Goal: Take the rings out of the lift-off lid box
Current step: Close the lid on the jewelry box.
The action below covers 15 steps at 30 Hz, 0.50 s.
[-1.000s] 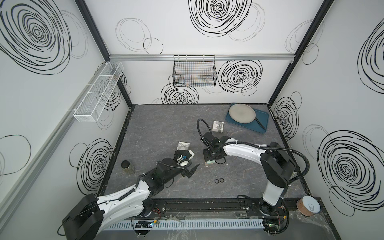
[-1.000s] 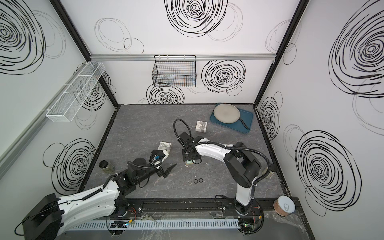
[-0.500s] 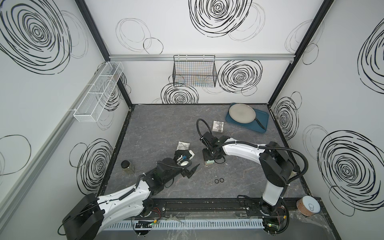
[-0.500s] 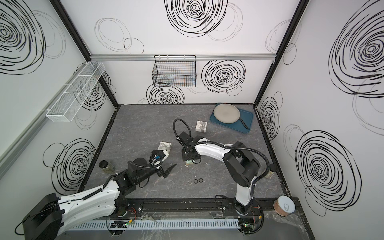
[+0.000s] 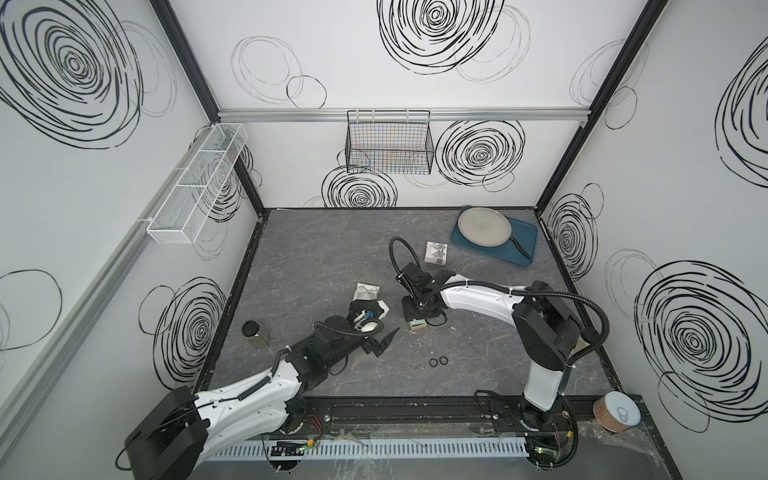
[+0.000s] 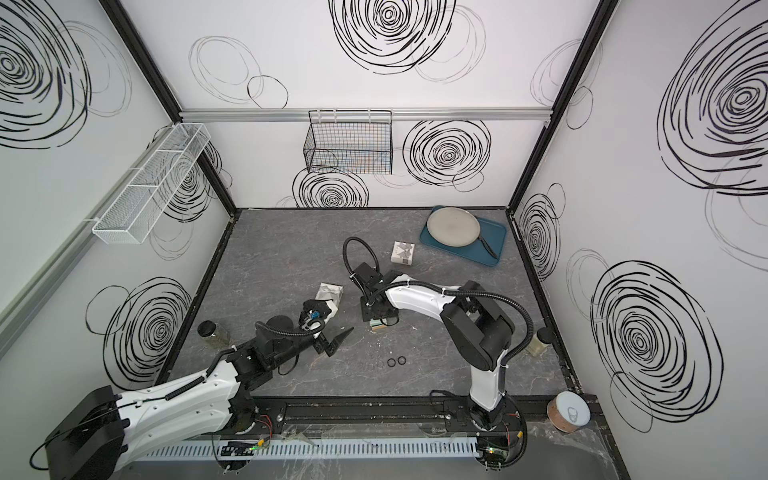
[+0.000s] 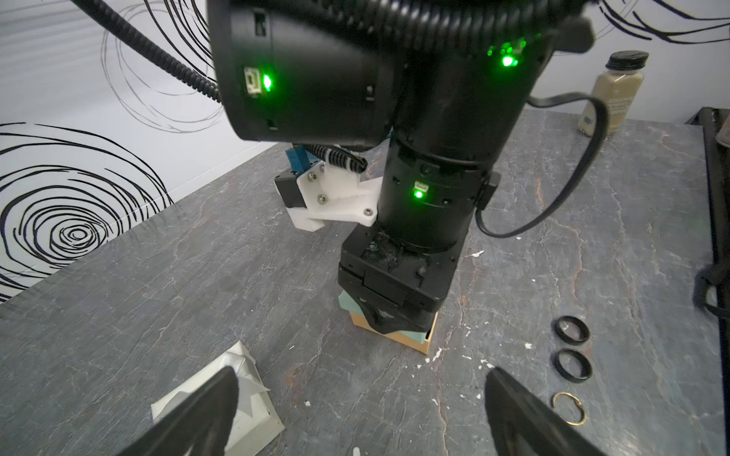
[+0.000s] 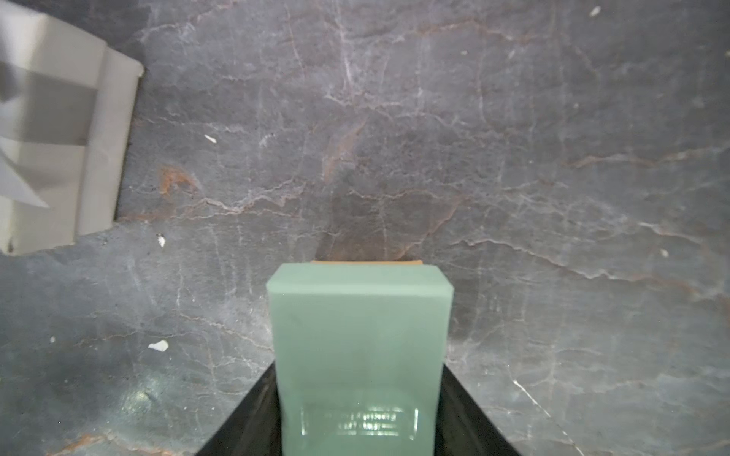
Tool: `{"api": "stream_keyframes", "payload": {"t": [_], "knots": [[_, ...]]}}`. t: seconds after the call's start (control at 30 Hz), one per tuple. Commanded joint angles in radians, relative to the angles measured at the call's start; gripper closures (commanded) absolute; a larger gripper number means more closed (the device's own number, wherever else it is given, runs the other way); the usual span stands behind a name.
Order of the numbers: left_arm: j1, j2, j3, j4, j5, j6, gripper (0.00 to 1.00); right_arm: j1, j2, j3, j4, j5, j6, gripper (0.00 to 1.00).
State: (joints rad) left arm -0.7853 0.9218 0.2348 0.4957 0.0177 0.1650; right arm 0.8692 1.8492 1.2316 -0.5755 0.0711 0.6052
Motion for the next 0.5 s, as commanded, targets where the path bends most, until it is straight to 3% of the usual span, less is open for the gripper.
{"api": "stream_keyframes", "payload": {"t": [0.0, 0.47], "knots": [[-0.005, 0.004, 0.01, 0.033, -0.007, 0.016, 0.0, 0.01, 0.01, 0.03, -0.057, 0.025, 0.003, 0.42], [-0.005, 0.002, 0.011, 0.03, -0.01, 0.018, 0.0, 0.02, 0.007, 0.036, -0.076, 0.036, -0.003, 0.42]]}}
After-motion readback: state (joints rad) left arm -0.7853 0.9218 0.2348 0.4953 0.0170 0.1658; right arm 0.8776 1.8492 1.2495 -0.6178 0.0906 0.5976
